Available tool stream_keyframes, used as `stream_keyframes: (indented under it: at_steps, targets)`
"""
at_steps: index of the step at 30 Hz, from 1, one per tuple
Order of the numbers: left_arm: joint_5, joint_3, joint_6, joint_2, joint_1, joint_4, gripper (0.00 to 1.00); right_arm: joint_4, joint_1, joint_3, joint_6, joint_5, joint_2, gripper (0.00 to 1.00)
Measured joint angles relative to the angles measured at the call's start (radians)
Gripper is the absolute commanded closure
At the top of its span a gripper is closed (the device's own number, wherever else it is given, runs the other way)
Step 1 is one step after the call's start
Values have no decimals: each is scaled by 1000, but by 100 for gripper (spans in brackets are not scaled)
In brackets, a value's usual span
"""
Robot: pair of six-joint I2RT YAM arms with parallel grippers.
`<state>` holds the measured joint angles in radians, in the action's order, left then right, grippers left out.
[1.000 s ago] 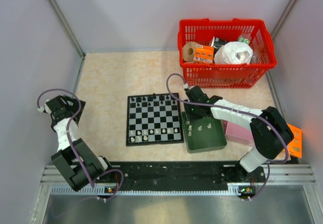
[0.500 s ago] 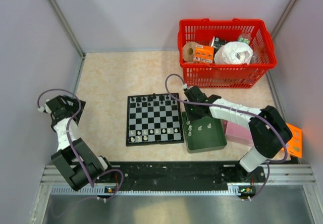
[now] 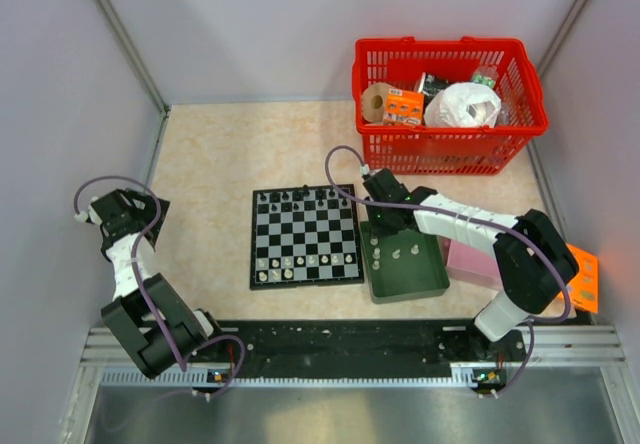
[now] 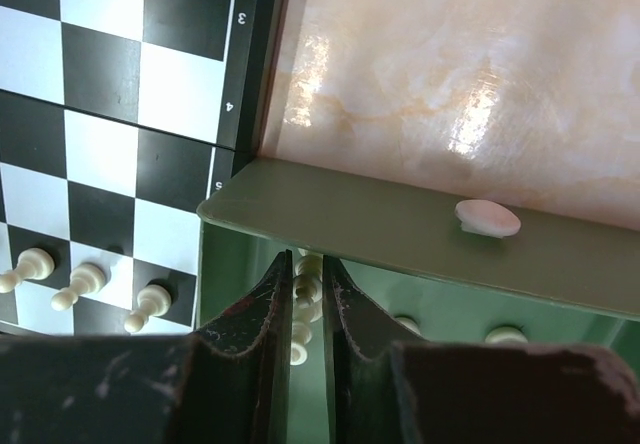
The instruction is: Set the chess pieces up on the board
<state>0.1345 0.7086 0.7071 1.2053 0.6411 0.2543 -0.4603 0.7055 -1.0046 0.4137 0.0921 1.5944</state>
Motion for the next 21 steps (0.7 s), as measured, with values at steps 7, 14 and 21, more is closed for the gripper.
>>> stream_keyframes:
  at_steps: [7, 14, 21]
  targets:
    - [0, 0, 0, 0, 0, 0, 1, -30, 7, -18, -9, 23, -8, 89]
    - [4, 0, 0, 0, 0, 0, 1, -69, 24, -51, -12, 39, -65, 89]
    - [5, 0, 0, 0, 1, 0, 1, -114, 40, -83, -11, 50, -115, 89]
